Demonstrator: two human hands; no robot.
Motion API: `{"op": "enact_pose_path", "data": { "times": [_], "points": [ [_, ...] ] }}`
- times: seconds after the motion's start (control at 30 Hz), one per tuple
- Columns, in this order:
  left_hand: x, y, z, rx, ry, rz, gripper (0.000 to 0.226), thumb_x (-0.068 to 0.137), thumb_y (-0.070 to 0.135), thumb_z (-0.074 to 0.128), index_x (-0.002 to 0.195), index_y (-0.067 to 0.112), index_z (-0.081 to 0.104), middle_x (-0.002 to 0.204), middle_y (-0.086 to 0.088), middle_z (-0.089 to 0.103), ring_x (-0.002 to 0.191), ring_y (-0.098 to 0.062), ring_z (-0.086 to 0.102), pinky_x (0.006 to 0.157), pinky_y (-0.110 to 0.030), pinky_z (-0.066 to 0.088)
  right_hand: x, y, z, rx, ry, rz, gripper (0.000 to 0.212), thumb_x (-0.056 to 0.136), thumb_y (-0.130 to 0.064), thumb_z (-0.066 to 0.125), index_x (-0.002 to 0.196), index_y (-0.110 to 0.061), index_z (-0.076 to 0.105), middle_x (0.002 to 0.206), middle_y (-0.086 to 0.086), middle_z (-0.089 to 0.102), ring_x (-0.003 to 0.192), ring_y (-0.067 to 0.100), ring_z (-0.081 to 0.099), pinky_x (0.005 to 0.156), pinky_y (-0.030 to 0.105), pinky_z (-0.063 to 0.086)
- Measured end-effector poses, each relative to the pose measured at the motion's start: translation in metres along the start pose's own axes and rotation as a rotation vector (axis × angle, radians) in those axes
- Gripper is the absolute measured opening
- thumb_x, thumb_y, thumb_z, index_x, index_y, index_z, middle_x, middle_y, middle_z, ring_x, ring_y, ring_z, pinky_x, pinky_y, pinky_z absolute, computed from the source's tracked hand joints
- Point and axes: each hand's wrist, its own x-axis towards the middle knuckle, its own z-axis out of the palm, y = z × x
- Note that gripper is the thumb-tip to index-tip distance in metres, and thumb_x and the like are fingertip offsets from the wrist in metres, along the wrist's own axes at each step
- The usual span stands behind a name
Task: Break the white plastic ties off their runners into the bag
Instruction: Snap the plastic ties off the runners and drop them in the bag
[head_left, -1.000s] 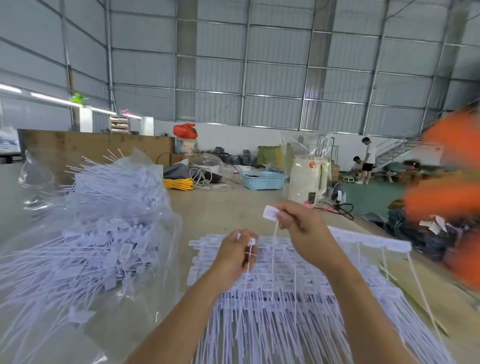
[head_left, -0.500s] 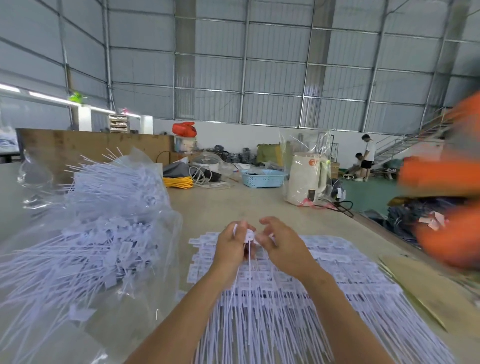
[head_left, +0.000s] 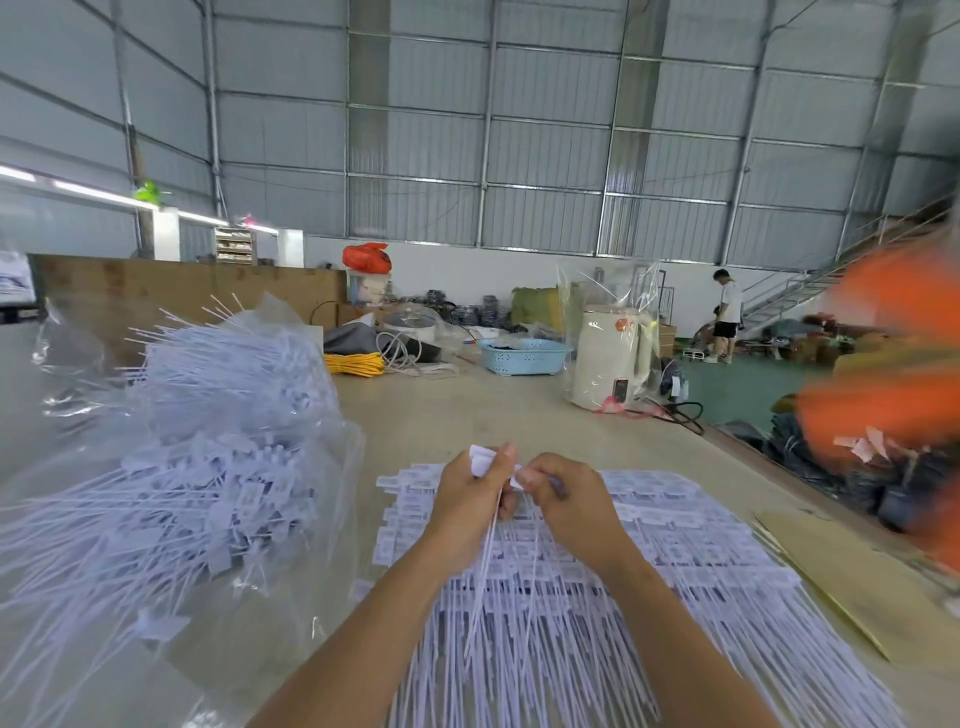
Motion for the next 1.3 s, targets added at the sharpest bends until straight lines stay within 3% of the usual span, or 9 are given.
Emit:
{"op": "enact_pose_path", "data": {
  "times": [0.17, 0.4, 0.6, 0.7, 0.8, 0.9, 1.0, 1.17, 1.3],
  "points": [
    [0.0, -0.006, 0.004, 0.056, 0.04, 0.003, 0.033, 0.097, 0.03, 0.05, 0.072, 0.009, 0.05, 0.043, 0.005, 0.047, 0.036, -0.007, 0.039, 0.037, -0.017, 0.031, -0.002, 0.001, -0.001, 0.028, 0.004, 0.023, 0.028, 0.092, -0.015, 0.056, 0.066, -0.025, 0.054, 0.06, -0.009, 0.053, 0.058, 0.005, 0.047, 0.061, 0.027, 0.038],
    [-0.001, 0.003, 0.003, 0.134, 0.027, -0.097, 0.038, 0.097, 0.034, 0.051, 0.065, 0.013, 0.047, 0.04, 0.008, 0.04, 0.031, -0.006, 0.032, 0.035, -0.015, 0.025, -0.001, 0.005, -0.005, -0.037, -0.005, -0.001, 0.024, 0.091, -0.014, 0.056, 0.069, -0.022, 0.056, 0.058, -0.008, 0.049, 0.058, 0.012, 0.046, 0.061, 0.031, 0.038],
    [-0.019, 0.067, 0.0, 0.308, -0.25, -0.36, 0.033, 0.096, 0.029, 0.049, 0.068, 0.012, 0.047, 0.04, 0.007, 0.037, 0.029, -0.005, 0.024, 0.033, -0.011, 0.017, -0.003, 0.024, -0.017, -0.314, 0.037, -0.073, 0.025, 0.092, -0.028, 0.057, 0.072, -0.014, 0.06, 0.064, -0.007, 0.055, 0.066, 0.016, 0.053, 0.069, 0.033, 0.041],
    [-0.032, 0.13, -0.015, 0.064, -0.425, -0.185, 0.038, 0.083, 0.049, 0.056, 0.066, 0.015, 0.054, 0.042, 0.008, 0.04, 0.026, -0.002, 0.025, 0.028, -0.008, 0.02, -0.004, 0.034, -0.026, -0.206, 0.074, 0.083, 0.027, 0.094, -0.032, 0.052, 0.072, -0.017, 0.056, 0.059, -0.006, 0.052, 0.064, 0.018, 0.053, 0.071, 0.034, 0.042],
    [-0.044, 0.191, -0.051, -0.069, -0.449, 0.141, 0.044, 0.079, 0.064, 0.052, 0.065, 0.022, 0.061, 0.05, 0.007, 0.045, 0.027, 0.0, 0.03, 0.028, -0.007, 0.024, -0.001, 0.024, -0.022, -0.13, 0.092, 0.038, 0.025, 0.093, -0.033, 0.053, 0.07, -0.022, 0.056, 0.058, -0.005, 0.054, 0.059, 0.015, 0.053, 0.065, 0.033, 0.042],
    [-0.038, 0.206, -0.101, 0.402, -0.159, 0.35, 0.042, 0.078, 0.065, 0.058, 0.073, 0.024, 0.064, 0.055, 0.006, 0.051, 0.037, -0.007, 0.035, 0.035, -0.012, 0.027, -0.002, 0.019, -0.015, -0.213, 0.059, -0.017, 0.023, 0.093, -0.033, 0.053, 0.076, -0.02, 0.06, 0.064, -0.002, 0.06, 0.064, 0.019, 0.056, 0.067, 0.033, 0.043],
    [-0.018, 0.173, -0.15, 0.9, 0.027, 0.149, 0.03, 0.086, 0.049, 0.058, 0.084, 0.019, 0.063, 0.066, 0.0, 0.06, 0.041, -0.006, 0.044, 0.038, -0.015, 0.034, -0.002, 0.021, -0.015, -0.19, 0.052, -0.015, 0.025, 0.094, -0.031, 0.053, 0.07, -0.024, 0.053, 0.06, -0.005, 0.055, 0.062, 0.02, 0.052, 0.065, 0.033, 0.043],
    [0.004, 0.099, -0.204, 1.4, -0.245, -0.135, 0.012, 0.097, 0.019, 0.052, 0.1, 0.026, 0.061, 0.11, -0.001, 0.06, 0.088, -0.005, 0.057, 0.068, -0.008, 0.044, -0.002, 0.02, -0.015, -0.173, 0.048, 0.003, 0.034, 0.094, -0.028, 0.053, 0.061, -0.033, 0.045, 0.055, -0.01, 0.05, 0.059, 0.017, 0.051, 0.062, 0.032, 0.041],
    [0.016, 0.071, -0.218, 1.649, -0.143, -0.148, 0.044, 0.092, 0.023, 0.06, 0.129, 0.041, 0.046, 0.122, -0.008, 0.044, 0.118, -0.027, 0.046, 0.099, -0.033, 0.038, -0.001, 0.018, -0.016, -0.158, 0.074, -0.014, 0.038, 0.093, -0.028, 0.055, 0.058, -0.035, 0.044, 0.05, -0.012, 0.047, 0.052, 0.005, 0.047, 0.057, 0.027, 0.038]
  ]
}}
